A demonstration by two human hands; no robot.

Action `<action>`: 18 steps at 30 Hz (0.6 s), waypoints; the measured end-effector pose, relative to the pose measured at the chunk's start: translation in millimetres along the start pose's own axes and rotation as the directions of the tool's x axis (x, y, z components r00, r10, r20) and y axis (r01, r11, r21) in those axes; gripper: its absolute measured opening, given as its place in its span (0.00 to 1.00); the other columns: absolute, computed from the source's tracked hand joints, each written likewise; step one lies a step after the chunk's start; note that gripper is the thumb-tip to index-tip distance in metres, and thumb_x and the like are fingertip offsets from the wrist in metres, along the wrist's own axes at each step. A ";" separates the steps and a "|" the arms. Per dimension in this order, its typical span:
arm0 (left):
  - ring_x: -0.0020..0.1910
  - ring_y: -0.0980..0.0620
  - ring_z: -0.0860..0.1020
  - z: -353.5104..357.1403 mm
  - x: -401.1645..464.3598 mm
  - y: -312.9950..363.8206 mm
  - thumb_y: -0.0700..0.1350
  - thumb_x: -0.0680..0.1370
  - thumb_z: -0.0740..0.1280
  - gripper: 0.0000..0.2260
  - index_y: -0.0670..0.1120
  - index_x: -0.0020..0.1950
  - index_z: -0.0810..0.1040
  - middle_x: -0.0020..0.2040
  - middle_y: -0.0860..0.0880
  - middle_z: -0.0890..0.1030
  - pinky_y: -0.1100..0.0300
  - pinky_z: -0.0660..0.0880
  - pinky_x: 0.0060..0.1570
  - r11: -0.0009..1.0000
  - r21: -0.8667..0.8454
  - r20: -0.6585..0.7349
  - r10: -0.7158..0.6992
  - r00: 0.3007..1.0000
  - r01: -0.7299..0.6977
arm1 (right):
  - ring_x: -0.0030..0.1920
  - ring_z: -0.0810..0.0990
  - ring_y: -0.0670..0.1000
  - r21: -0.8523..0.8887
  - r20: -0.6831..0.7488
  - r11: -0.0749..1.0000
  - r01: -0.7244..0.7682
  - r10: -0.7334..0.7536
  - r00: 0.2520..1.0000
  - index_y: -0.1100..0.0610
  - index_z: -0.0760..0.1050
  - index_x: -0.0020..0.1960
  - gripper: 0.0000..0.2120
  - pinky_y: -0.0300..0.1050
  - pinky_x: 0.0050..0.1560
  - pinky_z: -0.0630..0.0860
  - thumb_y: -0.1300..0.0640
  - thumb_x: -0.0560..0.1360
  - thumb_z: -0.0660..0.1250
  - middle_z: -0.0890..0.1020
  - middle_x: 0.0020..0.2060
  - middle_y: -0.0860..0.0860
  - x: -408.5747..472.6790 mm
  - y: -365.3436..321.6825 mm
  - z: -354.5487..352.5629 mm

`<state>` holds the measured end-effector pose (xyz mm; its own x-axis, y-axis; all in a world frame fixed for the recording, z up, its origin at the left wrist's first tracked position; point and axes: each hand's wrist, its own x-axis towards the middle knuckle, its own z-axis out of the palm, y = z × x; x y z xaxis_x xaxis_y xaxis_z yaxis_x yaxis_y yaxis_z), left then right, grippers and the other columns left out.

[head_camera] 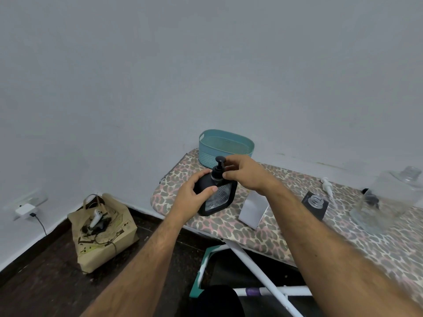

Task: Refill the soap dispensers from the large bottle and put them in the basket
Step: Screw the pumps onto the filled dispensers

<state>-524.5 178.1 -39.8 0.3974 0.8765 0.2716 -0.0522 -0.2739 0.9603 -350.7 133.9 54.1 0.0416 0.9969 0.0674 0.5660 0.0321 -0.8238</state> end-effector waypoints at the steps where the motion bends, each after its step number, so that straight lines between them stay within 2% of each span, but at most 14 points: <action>1: 0.55 0.58 0.81 0.0 0.4 0.0 0.42 0.75 0.74 0.21 0.51 0.68 0.75 0.60 0.52 0.80 0.61 0.80 0.51 1.000 0.001 0.001 0.000 1.000 0.000 | 0.54 0.83 0.54 -0.020 -0.008 1.000 0.002 -0.002 1.000 0.59 0.81 0.56 0.12 0.51 0.58 0.79 0.66 0.74 0.68 0.85 0.51 0.55 0.5 0.0 0.8; 4: 0.55 0.58 0.81 -0.5 0.1 -0.4 0.43 0.75 0.74 0.21 0.52 0.67 0.75 0.59 0.51 0.80 0.61 0.80 0.51 1.000 0.006 0.002 0.004 1.000 -0.004 | 0.47 0.83 0.53 -0.114 -0.063 0.993 -0.016 0.009 0.998 0.58 0.81 0.50 0.07 0.50 0.52 0.80 0.58 0.73 0.74 0.85 0.45 0.52 3.7 0.2 3.0; 6: 0.55 0.58 0.81 -0.9 0.2 -0.6 0.43 0.75 0.73 0.21 0.53 0.67 0.75 0.60 0.52 0.79 0.61 0.80 0.51 1.000 0.002 0.000 -0.001 1.000 0.001 | 0.41 0.80 0.49 -0.157 -0.139 0.987 -0.037 0.015 0.990 0.56 0.79 0.45 0.11 0.43 0.42 0.77 0.53 0.69 0.78 0.82 0.41 0.49 3.6 -0.8 7.7; 9: 0.56 0.57 0.80 0.3 0.4 -0.9 0.43 0.76 0.73 0.21 0.54 0.67 0.75 0.60 0.51 0.79 0.60 0.80 0.52 1.000 0.002 -0.001 0.001 1.000 -0.001 | 0.36 0.76 0.48 -0.200 -0.254 0.979 -0.048 -0.005 0.967 0.56 0.77 0.41 0.17 0.45 0.38 0.73 0.47 0.65 0.80 0.81 0.37 0.50 2.6 3.5 16.7; 12: 0.57 0.57 0.80 0.2 0.1 -1.5 0.43 0.76 0.73 0.21 0.53 0.67 0.75 0.60 0.52 0.79 0.60 0.80 0.53 1.000 0.008 0.000 0.002 1.000 -0.002 | 0.42 0.79 0.47 -0.164 -0.243 0.986 -0.031 -0.010 0.970 0.54 0.79 0.49 0.18 0.43 0.42 0.74 0.46 0.66 0.78 0.82 0.42 0.48 1.4 5.0 17.2; 15: 0.56 0.57 0.81 0.2 0.7 -1.8 0.42 0.76 0.73 0.21 0.52 0.67 0.75 0.60 0.51 0.79 0.59 0.80 0.54 1.000 -0.019 0.006 -0.011 1.000 0.011 | 0.53 0.80 0.49 -0.086 -0.124 0.996 -0.016 0.005 0.992 0.53 0.76 0.63 0.21 0.45 0.53 0.77 0.55 0.71 0.74 0.81 0.52 0.50 1.5 2.4 11.3; 18: 0.56 0.57 0.81 0.4 1.0 -2.1 0.42 0.76 0.73 0.21 0.53 0.67 0.75 0.60 0.51 0.80 0.59 0.80 0.54 1.000 -0.027 0.007 -0.015 1.000 0.015 | 0.53 0.82 0.53 -0.032 -0.052 0.999 -0.001 0.000 0.999 0.56 0.81 0.57 0.12 0.49 0.55 0.79 0.62 0.75 0.68 0.84 0.51 0.54 0.1 0.0 8.1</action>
<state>-523.6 179.4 -41.5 0.4048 0.8775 0.2571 -0.0709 -0.2502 0.9656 -357.3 134.6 49.5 0.0840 0.9918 0.0967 0.5919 0.0284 -0.8055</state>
